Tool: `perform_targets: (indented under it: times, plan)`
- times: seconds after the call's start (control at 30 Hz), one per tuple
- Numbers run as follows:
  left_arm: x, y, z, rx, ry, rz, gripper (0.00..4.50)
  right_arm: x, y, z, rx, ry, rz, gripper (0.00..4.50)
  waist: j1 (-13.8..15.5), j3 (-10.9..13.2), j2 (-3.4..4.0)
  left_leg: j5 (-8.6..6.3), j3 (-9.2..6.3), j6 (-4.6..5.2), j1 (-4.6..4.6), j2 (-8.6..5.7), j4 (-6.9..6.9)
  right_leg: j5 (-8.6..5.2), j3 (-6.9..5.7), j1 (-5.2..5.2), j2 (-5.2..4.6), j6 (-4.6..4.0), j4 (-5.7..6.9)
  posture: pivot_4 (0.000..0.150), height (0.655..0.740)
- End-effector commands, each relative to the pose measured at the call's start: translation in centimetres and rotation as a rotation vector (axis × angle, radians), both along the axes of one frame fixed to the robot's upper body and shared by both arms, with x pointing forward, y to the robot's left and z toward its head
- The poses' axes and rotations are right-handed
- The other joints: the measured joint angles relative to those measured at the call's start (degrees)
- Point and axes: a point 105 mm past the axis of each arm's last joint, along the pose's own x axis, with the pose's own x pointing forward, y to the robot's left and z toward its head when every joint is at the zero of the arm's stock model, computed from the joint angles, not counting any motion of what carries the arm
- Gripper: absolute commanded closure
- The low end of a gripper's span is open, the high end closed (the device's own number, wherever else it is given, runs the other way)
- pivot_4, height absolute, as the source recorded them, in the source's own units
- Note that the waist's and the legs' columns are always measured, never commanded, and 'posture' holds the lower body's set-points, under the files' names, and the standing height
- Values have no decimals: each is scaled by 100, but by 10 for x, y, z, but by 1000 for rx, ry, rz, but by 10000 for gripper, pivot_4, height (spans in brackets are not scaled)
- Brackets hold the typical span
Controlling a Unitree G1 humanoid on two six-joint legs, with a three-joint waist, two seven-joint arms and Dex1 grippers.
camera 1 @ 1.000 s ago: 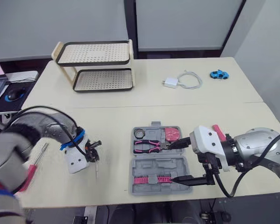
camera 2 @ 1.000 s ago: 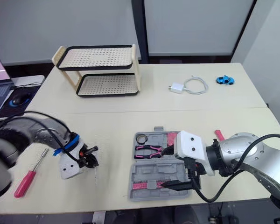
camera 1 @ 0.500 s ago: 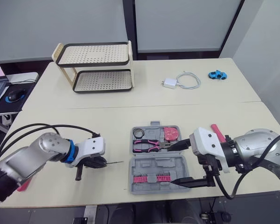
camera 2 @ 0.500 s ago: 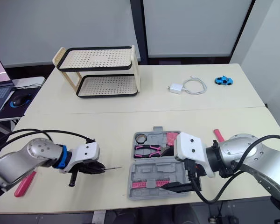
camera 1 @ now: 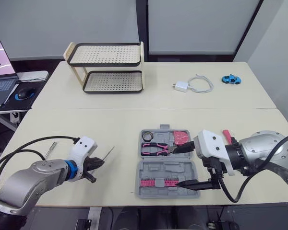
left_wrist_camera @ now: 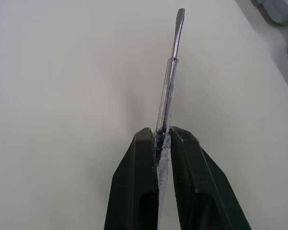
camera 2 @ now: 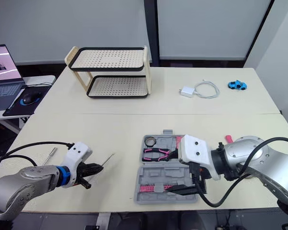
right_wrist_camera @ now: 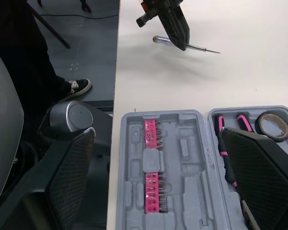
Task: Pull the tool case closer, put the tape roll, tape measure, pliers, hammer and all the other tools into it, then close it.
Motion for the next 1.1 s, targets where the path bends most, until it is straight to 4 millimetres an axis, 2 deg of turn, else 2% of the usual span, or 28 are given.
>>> perform_targets:
  times: [0.03,0.17,0.43,0.97,1.1]
  plan:
    - [3,0,10,-7,-29,76,43958,-2,3,4,2,-25,29,0,1,0,0,0,0,0,1,0,0,0,0,0,-1,0,0,1500,7400]
    - [5,-2,8,-38,-15,155,43958,0,3,4,-5,-22,29,0,2,-1,-1,1,-1,-1,1,0,0,0,-1,0,0,0,0,1500,7400]
    - [-5,3,-1,-57,18,298,43958,7,7,4,1,-42,24,0,-4,-2,-2,1,-2,-2,1,0,-1,0,0,-1,1,-1,0,1500,7400]
    - [-10,3,-18,-81,35,324,43958,9,9,4,-6,-46,34,0,8,-3,-4,2,0,-4,0,1,-3,1,4,1,-4,-1,-13,1500,7400]
    - [-11,0,-15,-109,11,304,31224,9,7,4,-9,-44,32,0,9,-3,-4,2,0,-4,0,1,-5,1,4,1,-4,-1,-16,1500,7400]
